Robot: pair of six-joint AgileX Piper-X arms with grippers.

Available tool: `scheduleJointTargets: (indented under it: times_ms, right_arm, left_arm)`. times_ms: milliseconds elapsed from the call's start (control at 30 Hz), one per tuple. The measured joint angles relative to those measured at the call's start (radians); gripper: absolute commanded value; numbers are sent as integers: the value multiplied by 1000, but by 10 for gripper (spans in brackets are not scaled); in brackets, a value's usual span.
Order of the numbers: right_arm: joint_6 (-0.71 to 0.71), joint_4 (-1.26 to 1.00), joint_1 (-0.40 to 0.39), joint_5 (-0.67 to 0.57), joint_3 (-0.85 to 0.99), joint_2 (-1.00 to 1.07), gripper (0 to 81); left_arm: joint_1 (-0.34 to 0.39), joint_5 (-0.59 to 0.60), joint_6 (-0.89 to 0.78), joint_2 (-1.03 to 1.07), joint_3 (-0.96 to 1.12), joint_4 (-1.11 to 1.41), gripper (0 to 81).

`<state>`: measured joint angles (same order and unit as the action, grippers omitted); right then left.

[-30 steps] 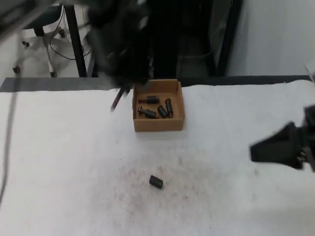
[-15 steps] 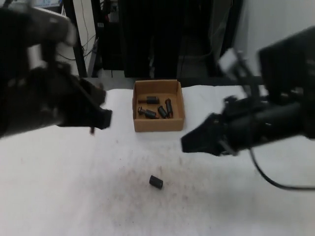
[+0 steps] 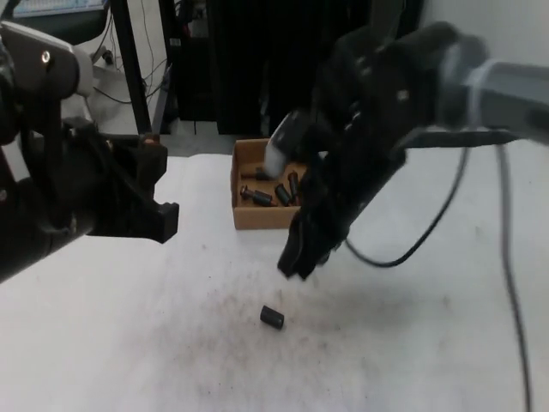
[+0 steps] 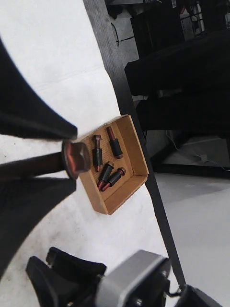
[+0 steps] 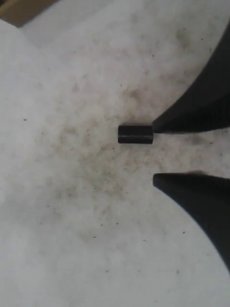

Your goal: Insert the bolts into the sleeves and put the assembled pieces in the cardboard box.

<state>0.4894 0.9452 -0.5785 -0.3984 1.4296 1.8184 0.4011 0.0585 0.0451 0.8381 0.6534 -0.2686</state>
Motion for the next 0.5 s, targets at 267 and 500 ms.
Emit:
scheduleJointTargets:
  times_ms: [267, 500]
  right_arm:
    - [79, 32, -75, 43, 20, 83, 343]
    - [109, 18, -112, 117, 20, 145, 343]
  left_arm:
    - [0, 0, 8, 0, 0, 0, 3]
    - [0, 0, 36, 0, 0, -23, 3]
